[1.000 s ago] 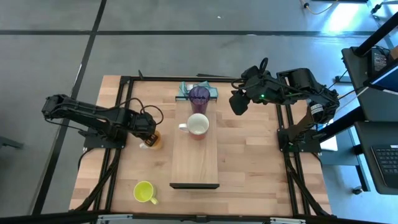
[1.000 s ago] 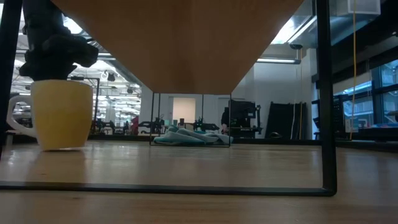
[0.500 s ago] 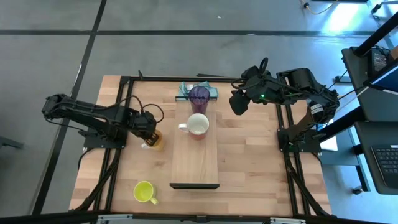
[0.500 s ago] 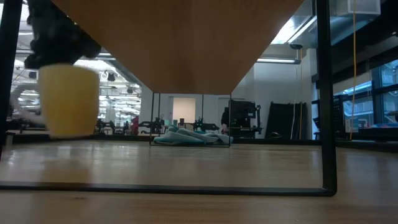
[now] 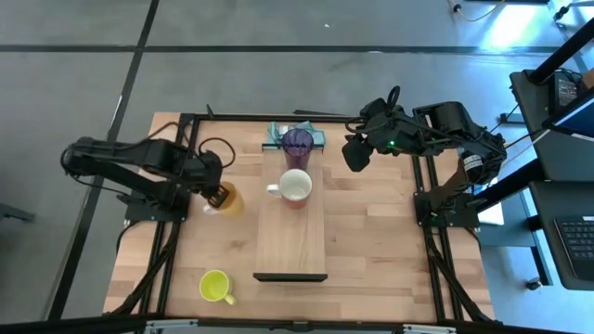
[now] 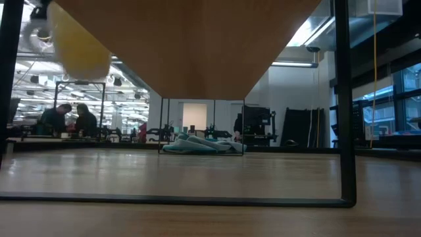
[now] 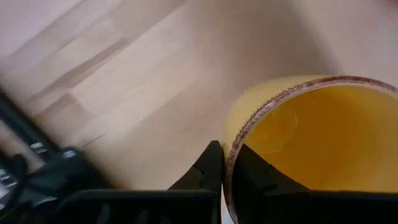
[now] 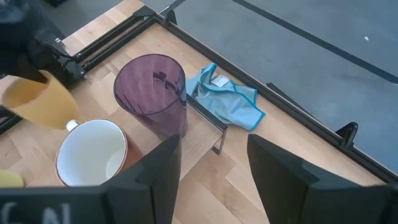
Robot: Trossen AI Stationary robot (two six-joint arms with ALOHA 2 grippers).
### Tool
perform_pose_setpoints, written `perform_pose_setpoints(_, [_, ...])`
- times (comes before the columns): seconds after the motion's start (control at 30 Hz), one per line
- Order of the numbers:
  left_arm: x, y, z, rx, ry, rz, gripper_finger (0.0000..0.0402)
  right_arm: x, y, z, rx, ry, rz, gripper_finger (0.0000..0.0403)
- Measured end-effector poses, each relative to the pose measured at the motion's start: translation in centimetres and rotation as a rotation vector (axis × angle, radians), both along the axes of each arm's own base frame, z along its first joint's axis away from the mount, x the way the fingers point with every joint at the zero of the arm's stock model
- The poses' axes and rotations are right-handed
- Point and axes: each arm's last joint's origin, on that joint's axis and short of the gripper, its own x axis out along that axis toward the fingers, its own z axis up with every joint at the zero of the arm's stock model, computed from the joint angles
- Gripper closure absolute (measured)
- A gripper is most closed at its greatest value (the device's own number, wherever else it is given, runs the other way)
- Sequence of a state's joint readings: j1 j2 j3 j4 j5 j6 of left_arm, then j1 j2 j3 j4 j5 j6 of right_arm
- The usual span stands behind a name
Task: Stack small to large cups/mugs on shelf
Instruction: Put the yellow cup on the shelf
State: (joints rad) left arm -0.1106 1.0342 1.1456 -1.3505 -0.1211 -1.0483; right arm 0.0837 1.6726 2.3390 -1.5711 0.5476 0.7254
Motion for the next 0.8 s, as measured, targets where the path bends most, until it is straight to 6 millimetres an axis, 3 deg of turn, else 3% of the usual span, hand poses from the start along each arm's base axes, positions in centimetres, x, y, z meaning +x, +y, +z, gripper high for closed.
perform_pose_setpoints(0.27, [2.3, -1.9, 4.2, -0.017, -0.052, -0.069, 0.0393, 0.0, 0.0, 0.0, -0.011, 0.009, 0.012, 0.0217])
perform_pose_setpoints(0.6, [6.9, -4.3, 6.7, 0.014, -0.03, -0.196, 0.0393, 0.0, 0.0, 0.0, -0.016, 0.013, 0.019, 0.0217])
perform_pose_setpoints(0.8, [9.0, -4.9, 6.8, 0.024, -0.048, -0.229, 0.0393, 0.0, 0.0, 0.0, -0.017, 0.015, 0.022, 0.0217])
